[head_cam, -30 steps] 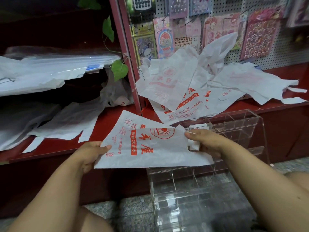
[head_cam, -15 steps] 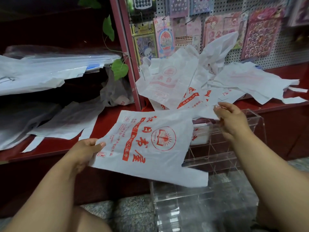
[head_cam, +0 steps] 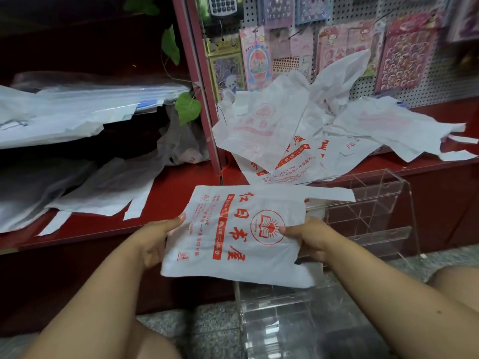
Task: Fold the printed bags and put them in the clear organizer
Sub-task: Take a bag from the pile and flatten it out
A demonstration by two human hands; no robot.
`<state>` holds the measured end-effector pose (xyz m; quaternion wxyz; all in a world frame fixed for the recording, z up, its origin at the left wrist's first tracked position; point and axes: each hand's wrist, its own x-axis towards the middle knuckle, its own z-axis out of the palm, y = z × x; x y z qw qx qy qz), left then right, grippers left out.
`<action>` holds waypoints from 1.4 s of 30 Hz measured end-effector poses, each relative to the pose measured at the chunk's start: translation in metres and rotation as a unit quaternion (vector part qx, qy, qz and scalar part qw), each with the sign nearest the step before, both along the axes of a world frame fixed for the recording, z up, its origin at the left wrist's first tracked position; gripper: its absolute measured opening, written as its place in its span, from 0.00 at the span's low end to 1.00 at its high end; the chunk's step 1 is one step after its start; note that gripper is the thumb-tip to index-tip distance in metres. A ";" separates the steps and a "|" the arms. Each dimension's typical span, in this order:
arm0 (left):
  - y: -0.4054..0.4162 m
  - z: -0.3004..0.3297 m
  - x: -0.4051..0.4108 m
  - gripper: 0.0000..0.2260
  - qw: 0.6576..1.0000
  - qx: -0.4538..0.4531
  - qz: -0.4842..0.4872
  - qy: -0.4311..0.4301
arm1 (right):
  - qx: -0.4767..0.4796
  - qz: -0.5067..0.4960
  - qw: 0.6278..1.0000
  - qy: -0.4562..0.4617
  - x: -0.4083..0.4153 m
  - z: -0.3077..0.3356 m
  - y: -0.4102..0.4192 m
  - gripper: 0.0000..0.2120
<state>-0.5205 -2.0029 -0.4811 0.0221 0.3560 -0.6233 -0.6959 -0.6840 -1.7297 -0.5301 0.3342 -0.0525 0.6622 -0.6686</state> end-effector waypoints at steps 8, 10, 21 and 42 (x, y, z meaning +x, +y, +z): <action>0.017 0.011 -0.007 0.19 0.995 -0.048 0.005 0.084 | -0.045 -0.017 0.995 0.091 -0.021 0.027 0.019 0.13; 0.020 0.014 -0.004 0.18 0.995 -0.018 -0.026 0.096 | -0.049 -0.027 0.992 0.114 -0.025 0.033 0.023 0.14; 0.028 0.016 -0.005 0.15 0.980 -0.045 0.019 0.195 | -0.067 -0.107 0.958 0.258 -0.029 0.054 0.041 0.08; 0.051 0.037 0.008 0.04 0.887 -0.378 0.113 0.241 | 0.050 -0.131 0.898 0.418 -0.026 0.075 0.046 0.03</action>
